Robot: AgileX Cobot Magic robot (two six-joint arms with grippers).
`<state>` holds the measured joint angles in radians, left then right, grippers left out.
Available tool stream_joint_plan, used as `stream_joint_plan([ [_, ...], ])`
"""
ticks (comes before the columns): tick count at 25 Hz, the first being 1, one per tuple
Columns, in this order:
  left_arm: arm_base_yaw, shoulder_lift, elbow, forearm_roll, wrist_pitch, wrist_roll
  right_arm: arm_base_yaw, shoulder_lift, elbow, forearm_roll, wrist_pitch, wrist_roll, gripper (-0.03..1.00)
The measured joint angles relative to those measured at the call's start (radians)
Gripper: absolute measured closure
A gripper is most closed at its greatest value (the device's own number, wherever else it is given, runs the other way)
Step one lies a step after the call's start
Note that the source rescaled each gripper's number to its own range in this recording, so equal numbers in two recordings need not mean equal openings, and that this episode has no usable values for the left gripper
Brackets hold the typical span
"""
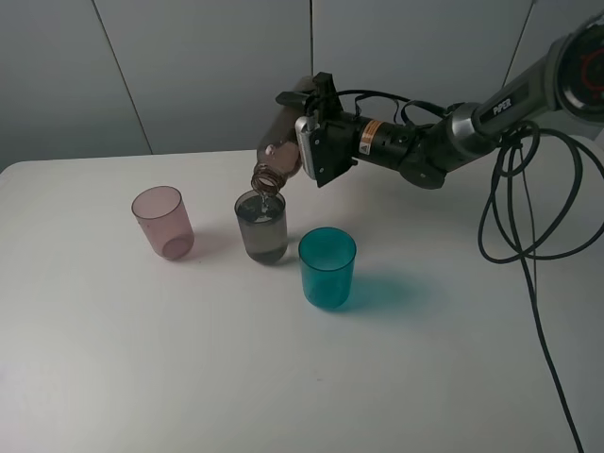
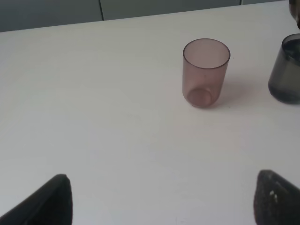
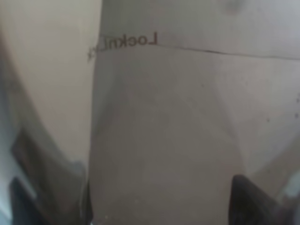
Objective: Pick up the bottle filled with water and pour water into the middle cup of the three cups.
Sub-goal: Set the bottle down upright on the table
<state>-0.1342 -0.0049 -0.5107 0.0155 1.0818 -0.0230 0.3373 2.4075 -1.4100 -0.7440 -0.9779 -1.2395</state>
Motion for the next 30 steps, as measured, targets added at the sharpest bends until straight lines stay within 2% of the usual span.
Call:
stream_joint_plan([
  [8, 0.0, 0.0, 0.0, 0.0, 0.0, 0.0, 0.0, 0.0, 0.015, 0.0, 0.0, 0.162, 0.96],
  [16, 0.0, 0.0, 0.0, 0.0, 0.0, 0.0, 0.0, 0.0, 0.019, 0.001, -0.015, 0.53, 0.96],
  [23, 0.0, 0.0, 0.0, 0.0, 0.0, 0.0, 0.0, -0.002, 0.019, 0.086, -0.003, 0.938, 0.96],
  [25, 0.0, 0.0, 0.0, 0.0, 0.0, 0.0, 0.0, -0.017, 0.019, 0.108, 0.046, 1.042, 0.96],
  [30, 0.0, 0.0, 0.0, 0.0, 0.0, 0.0, 0.0, -0.103, 0.023, 0.158, 0.274, 1.232, 0.96],
])
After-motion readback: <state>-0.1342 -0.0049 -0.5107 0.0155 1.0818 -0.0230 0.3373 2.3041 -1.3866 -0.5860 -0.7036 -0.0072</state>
